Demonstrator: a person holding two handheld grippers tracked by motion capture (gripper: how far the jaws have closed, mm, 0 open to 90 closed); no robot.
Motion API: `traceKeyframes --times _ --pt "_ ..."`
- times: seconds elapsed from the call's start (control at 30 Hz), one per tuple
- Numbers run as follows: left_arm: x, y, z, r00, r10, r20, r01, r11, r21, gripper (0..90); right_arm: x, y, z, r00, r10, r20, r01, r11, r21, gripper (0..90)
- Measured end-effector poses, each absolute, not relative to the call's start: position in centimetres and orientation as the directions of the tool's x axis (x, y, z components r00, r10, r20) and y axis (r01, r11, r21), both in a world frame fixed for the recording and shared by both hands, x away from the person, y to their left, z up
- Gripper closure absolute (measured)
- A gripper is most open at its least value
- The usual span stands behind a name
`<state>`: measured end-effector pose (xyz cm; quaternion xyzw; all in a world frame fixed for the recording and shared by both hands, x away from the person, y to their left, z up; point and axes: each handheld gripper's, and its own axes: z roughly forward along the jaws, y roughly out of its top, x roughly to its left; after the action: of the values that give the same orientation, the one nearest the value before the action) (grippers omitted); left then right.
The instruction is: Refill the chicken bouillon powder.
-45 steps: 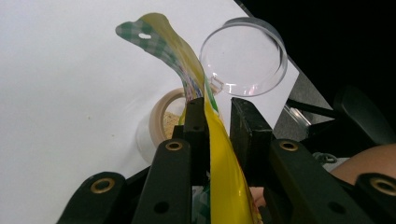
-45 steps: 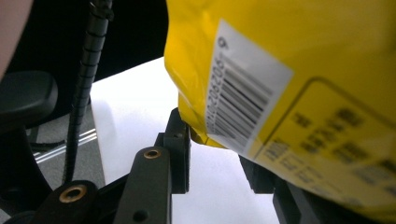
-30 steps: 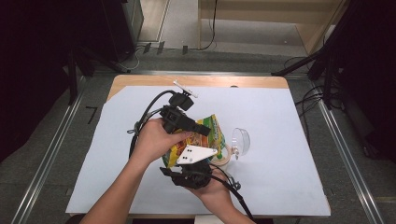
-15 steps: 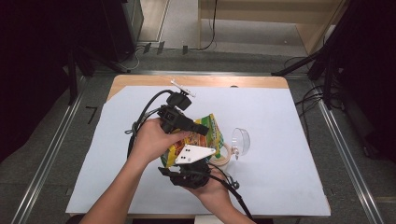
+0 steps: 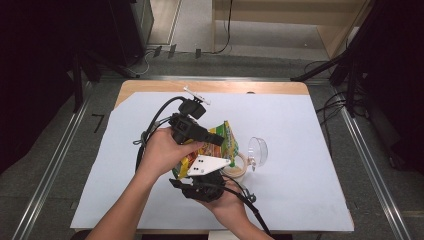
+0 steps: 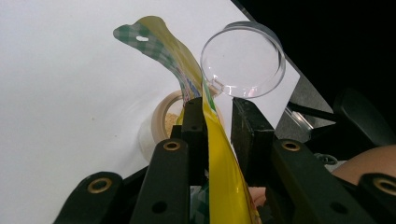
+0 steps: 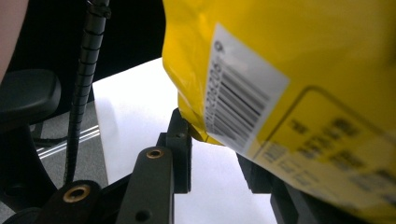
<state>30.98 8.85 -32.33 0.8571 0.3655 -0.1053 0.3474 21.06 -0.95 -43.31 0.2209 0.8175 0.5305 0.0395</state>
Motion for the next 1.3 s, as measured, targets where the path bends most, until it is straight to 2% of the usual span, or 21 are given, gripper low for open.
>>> traceKeyframes --times 1.3 --pt "31.42 9.44 -32.39 0.696 0.552 -0.459 0.715 -0.476 0.512 75.9 20.64 -0.83 -42.30 -0.908 0.377 0.183 0.321 0.343 0.883 69.4"
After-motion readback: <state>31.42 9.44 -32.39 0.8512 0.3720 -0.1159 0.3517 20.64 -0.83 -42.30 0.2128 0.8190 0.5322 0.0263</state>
